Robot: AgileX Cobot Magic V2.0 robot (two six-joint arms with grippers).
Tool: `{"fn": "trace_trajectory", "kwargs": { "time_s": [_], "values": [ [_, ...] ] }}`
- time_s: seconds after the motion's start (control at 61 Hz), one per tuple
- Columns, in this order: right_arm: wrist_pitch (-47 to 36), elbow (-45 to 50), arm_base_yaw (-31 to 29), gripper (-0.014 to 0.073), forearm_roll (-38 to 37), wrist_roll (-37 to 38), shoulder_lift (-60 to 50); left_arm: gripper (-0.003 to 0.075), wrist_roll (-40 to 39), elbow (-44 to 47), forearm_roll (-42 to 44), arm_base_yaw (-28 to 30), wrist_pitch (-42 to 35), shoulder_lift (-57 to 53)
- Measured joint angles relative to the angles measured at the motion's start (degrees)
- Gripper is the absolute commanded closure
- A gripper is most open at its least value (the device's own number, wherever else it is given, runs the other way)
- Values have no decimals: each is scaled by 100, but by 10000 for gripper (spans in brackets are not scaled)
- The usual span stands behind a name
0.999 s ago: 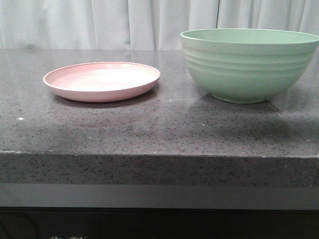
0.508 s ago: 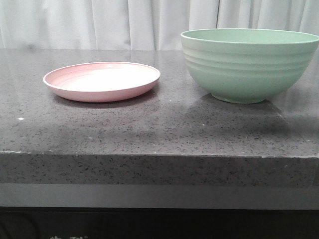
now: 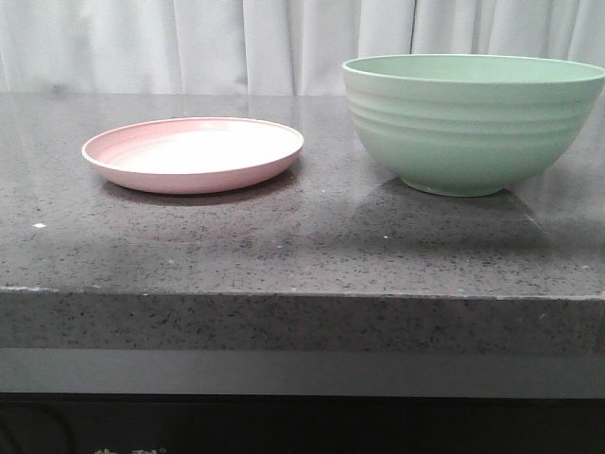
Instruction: Transfer banana from pink plate to green bowl
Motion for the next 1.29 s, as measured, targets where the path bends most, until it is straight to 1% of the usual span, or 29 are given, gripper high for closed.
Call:
{"fn": "trace_trajectory", "kwargs": {
  "time_s": [0.131,0.197,0.229,0.295,0.311,0.328,0.344,0.36,0.393,0.459,0.59,0.688,0.786,0.934,0.983,1.081,1.196,1.294],
  "values": [
    [0,0,0,389,0,0,0,542,0,0,0,0,0,0],
    [0,0,0,392,0,0,0,493,0,0,0,0,0,0],
    [0,0,0,392,0,0,0,438,0,0,0,0,0,0],
    [0,0,0,392,0,0,0,293,11,0,0,0,0,0],
    [0,0,0,392,0,0,0,278,11,0,0,0,-12,0],
    [0,0,0,392,0,0,0,232,11,0,0,0,-25,0],
    [0,0,0,392,0,0,0,218,11,0,0,0,-22,0],
    [-10,0,0,392,0,0,0,176,11,0,12,0,-41,0],
    [-21,0,0,392,-12,0,0,121,11,0,26,0,-51,0],
    [-59,0,0,392,-21,0,0,76,11,0,48,0,-79,0],
    [-217,0,0,392,-21,25,0,84,11,0,155,0,-116,0],
    [-464,0,-24,392,-35,182,-40,91,11,-44,289,0,-109,-39],
    [-776,0,-140,392,-373,478,-199,91,11,-133,434,0,-109,-140],
    [-1170,0,-501,392,-1320,1311,-599,91,11,-291,664,0,-75,-360],
    [-1288,0,-688,392,-1634,1630,-745,91,11,-315,688,0,-54,-425],
    [-1475,0,-1218,392,-2424,2537,-1055,91,11,-327,727,0,-31,-543],
    [-1477,-150,-1819,391,-3195,3491,-1126,91,11,-327,727,0,-8,-553],
    [-1303,-402,-2218,390,-3762,4158,-995,91,11,-327,737,0,-8,-553]
  ]
}}
